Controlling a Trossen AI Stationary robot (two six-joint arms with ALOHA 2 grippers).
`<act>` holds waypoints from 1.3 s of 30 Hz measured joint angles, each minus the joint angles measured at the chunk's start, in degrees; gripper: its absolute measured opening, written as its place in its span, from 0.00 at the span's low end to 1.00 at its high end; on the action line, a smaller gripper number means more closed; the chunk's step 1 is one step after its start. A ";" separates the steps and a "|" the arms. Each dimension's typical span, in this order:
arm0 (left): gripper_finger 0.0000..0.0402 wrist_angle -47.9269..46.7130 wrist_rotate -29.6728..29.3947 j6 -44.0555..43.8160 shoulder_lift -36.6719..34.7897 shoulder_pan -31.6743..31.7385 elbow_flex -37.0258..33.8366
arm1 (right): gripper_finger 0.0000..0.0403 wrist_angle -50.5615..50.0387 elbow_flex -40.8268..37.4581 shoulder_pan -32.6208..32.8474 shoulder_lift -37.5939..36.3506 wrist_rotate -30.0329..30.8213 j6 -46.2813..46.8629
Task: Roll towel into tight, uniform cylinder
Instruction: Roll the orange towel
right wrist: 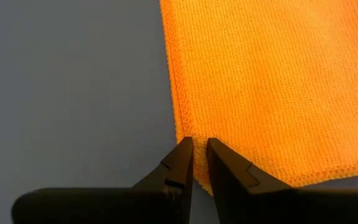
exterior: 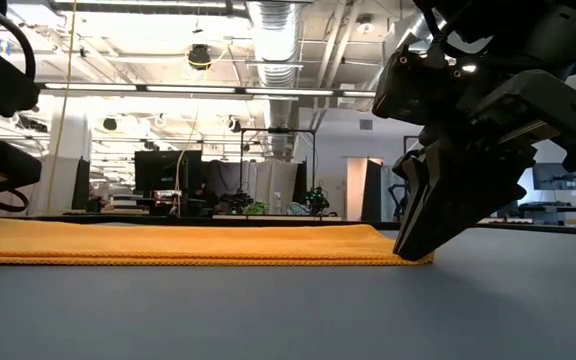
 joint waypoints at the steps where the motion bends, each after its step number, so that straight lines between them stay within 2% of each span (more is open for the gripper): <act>1: 0.32 -0.02 -0.06 0.26 0.00 0.01 0.00 | 0.19 -0.01 -0.01 0.00 0.00 0.01 0.00; 10: 0.32 -3.87 -0.33 2.10 -4.48 0.07 0.02 | 0.19 0.01 -0.01 -0.01 0.00 0.01 0.00; 19: 0.32 -2.81 -4.91 1.00 -10.49 0.07 0.02 | 0.19 0.01 -0.01 -0.39 0.00 -0.05 0.02; 27: 0.32 0.22 -4.56 0.76 -6.72 -0.45 0.04 | 0.19 0.01 -0.01 -0.37 0.00 -0.03 0.02; 34: 0.32 1.76 -0.81 -0.74 -0.74 -2.89 0.06 | 0.19 0.01 -0.01 -0.39 0.00 -0.02 0.00; 39: 0.32 1.92 -1.02 -1.02 -0.15 -4.45 0.06 | 0.19 0.01 -0.01 -0.39 0.00 -0.02 0.00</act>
